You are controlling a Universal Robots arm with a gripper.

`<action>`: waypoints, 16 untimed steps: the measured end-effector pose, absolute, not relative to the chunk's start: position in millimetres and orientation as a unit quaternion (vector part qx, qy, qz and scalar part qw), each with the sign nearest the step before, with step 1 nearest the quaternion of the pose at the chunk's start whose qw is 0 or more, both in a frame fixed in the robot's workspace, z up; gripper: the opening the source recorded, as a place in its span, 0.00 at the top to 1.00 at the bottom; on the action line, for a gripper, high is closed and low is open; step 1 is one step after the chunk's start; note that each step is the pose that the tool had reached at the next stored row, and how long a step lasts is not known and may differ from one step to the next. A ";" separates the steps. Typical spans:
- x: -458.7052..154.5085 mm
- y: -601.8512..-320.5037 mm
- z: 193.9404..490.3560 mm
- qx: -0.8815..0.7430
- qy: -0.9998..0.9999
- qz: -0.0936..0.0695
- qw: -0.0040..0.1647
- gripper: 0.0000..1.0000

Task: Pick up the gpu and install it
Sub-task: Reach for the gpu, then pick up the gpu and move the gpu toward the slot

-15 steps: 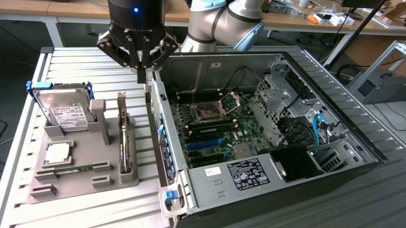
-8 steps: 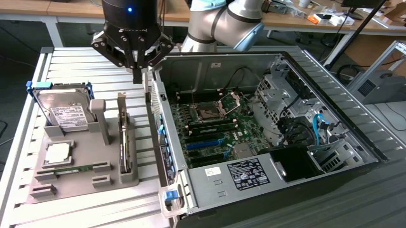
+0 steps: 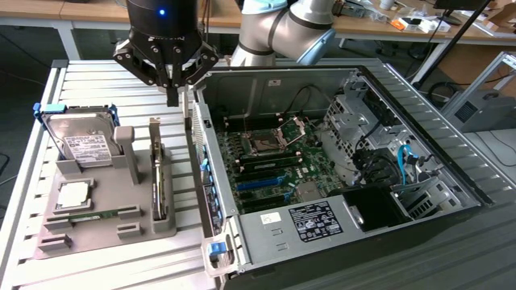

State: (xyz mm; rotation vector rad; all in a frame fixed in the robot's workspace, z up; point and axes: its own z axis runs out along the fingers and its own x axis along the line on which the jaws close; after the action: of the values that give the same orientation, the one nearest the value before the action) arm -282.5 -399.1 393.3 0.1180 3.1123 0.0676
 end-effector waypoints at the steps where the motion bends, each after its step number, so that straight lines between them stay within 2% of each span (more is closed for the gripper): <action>1: -282.5 -399.1 393.3 0.038 0.999 0.022 0.013 0.90; 10: -282.5 -399.1 393.3 0.038 0.999 0.022 0.013 0.89; 11: -282.6 -399.1 393.3 0.038 0.999 0.022 0.013 0.83; 12: -282.6 -399.1 393.3 0.038 0.999 0.022 0.013 0.70; 13: -282.5 -399.1 393.3 0.038 0.999 0.022 0.013 0.70; 15: -282.6 -399.1 393.3 0.038 0.999 0.022 0.013 0.58; 16: -282.5 -399.1 393.3 0.038 0.999 0.022 0.013 0.58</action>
State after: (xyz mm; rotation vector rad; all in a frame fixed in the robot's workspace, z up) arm -282.5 -399.1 393.3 0.1179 3.1123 0.0677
